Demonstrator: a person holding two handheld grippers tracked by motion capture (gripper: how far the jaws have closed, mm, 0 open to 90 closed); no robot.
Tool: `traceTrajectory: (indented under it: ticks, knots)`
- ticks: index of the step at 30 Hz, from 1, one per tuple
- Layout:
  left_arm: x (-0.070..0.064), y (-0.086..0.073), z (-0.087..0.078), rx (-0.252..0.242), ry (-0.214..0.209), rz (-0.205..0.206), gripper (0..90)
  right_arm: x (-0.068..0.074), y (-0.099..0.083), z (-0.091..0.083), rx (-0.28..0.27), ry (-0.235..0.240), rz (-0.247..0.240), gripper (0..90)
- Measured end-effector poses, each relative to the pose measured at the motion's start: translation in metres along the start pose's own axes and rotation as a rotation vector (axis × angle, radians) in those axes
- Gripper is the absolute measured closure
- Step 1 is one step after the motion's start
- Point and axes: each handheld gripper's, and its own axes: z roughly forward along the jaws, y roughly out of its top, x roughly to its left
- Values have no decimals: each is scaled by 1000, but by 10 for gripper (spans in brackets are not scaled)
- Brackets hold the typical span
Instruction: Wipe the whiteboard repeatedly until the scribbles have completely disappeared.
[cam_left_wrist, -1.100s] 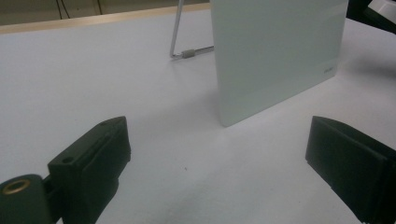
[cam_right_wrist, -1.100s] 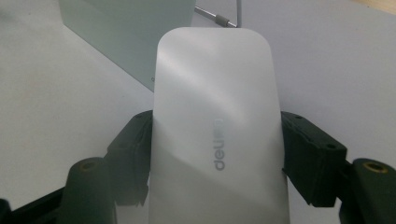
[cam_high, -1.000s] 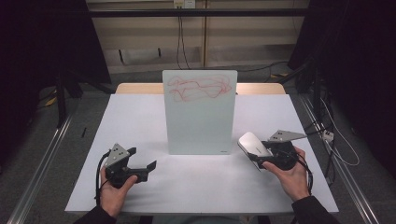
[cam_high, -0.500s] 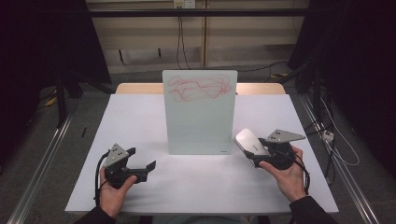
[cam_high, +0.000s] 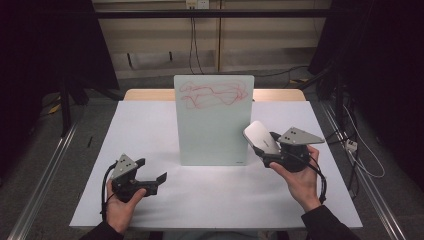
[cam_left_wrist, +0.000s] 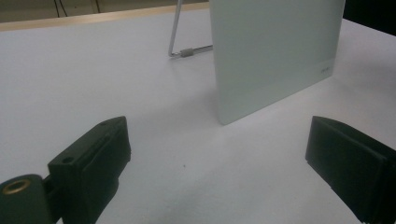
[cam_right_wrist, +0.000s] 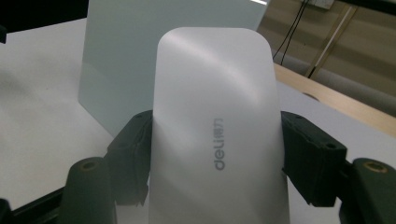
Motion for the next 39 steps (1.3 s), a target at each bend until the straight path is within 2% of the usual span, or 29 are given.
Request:
traceTrajectory:
  ticks: [5, 6, 16, 17, 22, 24, 27, 28, 33, 39]
  knots:
    - [0, 0, 1, 3, -3, 0, 64, 4, 12, 3, -42, -19, -24, 315]
    - [0, 0, 1, 3, -3, 1, 64, 6, 19, 5, -56, -36, -44, 315]
    - [0, 0, 1, 5, -4, -3, 64, 8, 46, 16, -137, -89, -76, 315]
    - [0, 0, 1, 4, -5, -3, 64, 8, 54, 17, -155, -103, -81, 315]
    - [0, 0, 2, 6, -6, -1, 64, 9, 72, 24, -190, -149, -123, 315]
    - [0, 0, 2, 6, -7, -1, 63, 9, 77, 27, -202, -162, -121, 315]
    - [0, 0, 1, 6, -7, -2, 64, 7, 81, 31, -209, -172, -116, 314]
    - [1, 0, 1, 6, -8, -1, 64, 6, 84, 33, -214, -191, -127, 315]
    - [1, 0, 1, 4, -8, 0, 64, 4, 87, 41, -212, -226, -134, 315]
    - [1, 0, 1, 5, -8, -2, 64, 9, 85, 47, -207, -234, -155, 315]
